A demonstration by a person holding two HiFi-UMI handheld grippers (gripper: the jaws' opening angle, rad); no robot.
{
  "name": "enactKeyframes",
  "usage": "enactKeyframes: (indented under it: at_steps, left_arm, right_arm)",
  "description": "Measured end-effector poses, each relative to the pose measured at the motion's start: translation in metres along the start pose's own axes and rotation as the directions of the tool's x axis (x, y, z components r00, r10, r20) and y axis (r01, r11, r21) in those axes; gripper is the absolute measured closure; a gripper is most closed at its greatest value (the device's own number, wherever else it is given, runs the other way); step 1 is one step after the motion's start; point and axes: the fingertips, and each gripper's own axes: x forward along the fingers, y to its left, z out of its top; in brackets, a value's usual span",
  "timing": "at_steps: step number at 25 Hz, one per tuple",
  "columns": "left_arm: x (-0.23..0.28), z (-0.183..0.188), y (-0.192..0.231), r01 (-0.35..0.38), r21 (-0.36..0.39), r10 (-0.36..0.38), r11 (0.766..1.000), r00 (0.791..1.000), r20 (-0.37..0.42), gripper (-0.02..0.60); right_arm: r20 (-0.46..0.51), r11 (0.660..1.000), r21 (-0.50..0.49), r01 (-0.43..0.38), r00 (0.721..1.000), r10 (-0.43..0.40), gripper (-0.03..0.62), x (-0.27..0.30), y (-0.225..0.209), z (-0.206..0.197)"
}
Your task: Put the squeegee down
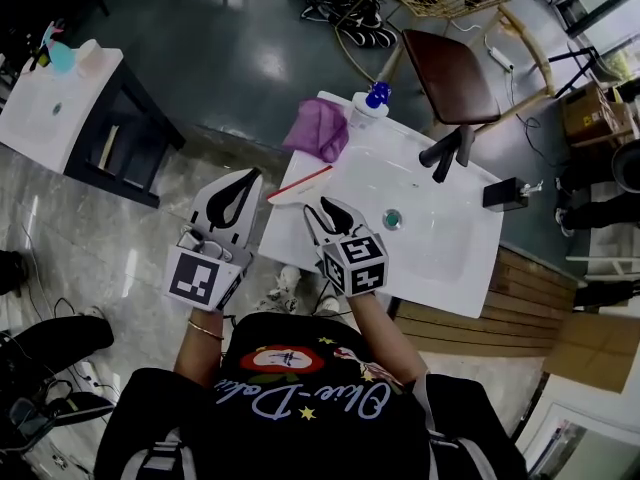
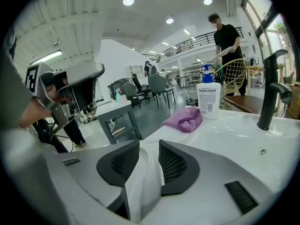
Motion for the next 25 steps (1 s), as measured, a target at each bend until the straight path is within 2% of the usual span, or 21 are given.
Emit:
enactKeyframes:
  at_steps: [11, 15, 18, 25]
  left_arm:
    - [0.009, 0.002, -0.008, 0.034, -0.002, -0.034, 0.999, 0.999, -0.002, 0.586]
    - [0.010, -0.004, -0.007, 0.034, -0.012, -0.035, 0.999, 0.999, -0.026, 0.586]
    - [0.014, -0.002, -0.009, 0.048, -0.017, -0.049, 0.999, 0.999, -0.007, 0.586]
    - [0.019, -0.003, -0.012, 0.072, -0.017, -0.072, 0.997, 0.997, -0.015, 0.586]
  right_arm:
    - [0.089, 0.999, 0.010, 0.048, 0.995, -0.049, 0.578, -0.012, -0.009, 0.020]
    - [0.110, 0.998, 0.014, 0.062, 0.992, -0.063, 0.572, -0.015, -0.012, 0.026]
    - [0.123, 0.998, 0.022, 0.067, 0.990, -0.069, 0.572, -0.017, -0.015, 0.030]
    - [0.169, 0.996, 0.041, 0.083, 0.982, -0.089, 0.572, -0.022, -0.020, 0.045]
